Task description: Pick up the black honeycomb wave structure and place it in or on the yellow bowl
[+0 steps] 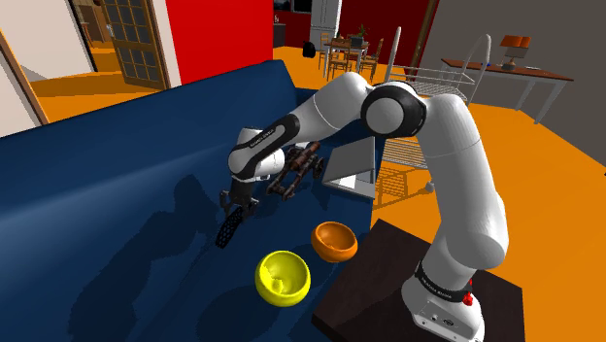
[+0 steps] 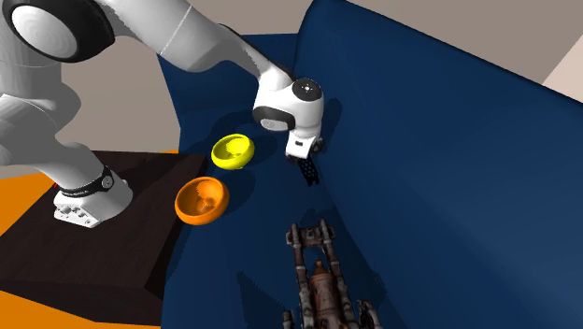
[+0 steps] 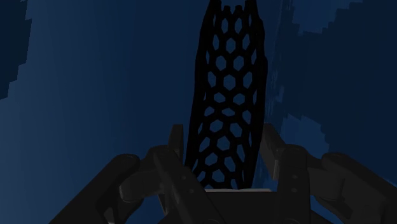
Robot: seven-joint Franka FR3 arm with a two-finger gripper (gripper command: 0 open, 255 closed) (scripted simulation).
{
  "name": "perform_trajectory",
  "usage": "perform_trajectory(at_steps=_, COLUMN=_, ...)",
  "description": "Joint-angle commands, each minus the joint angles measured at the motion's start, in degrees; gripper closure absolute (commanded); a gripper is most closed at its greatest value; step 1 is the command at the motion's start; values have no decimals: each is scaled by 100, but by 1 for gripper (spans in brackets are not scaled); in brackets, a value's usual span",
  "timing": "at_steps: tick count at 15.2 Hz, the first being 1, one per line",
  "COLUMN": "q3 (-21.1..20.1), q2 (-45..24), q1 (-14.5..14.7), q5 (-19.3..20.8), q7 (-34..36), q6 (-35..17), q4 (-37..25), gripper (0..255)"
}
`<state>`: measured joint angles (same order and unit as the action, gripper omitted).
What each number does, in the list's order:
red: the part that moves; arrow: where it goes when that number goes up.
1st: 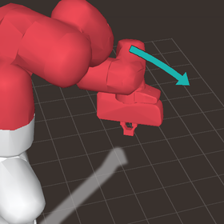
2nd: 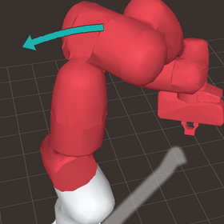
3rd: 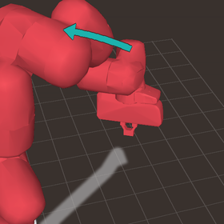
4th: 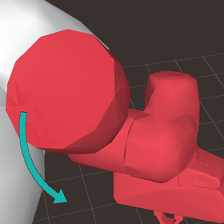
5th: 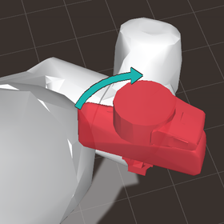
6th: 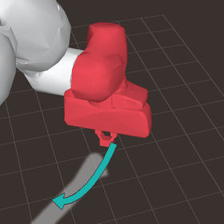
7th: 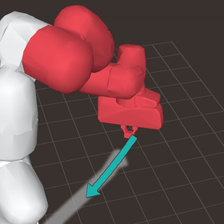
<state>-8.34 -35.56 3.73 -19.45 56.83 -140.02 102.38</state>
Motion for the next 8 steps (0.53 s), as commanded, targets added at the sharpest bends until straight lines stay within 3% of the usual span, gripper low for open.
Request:
perform_trajectory(at_steps=1, q3=6, q2=114, q1=-2, q5=11, q7=32, q6=93, q4=18, gripper=255)
perform_trajectory(at_steps=8, q3=30, q2=481, q1=-1, q5=61, q7=162, q6=453, q4=12, gripper=255)
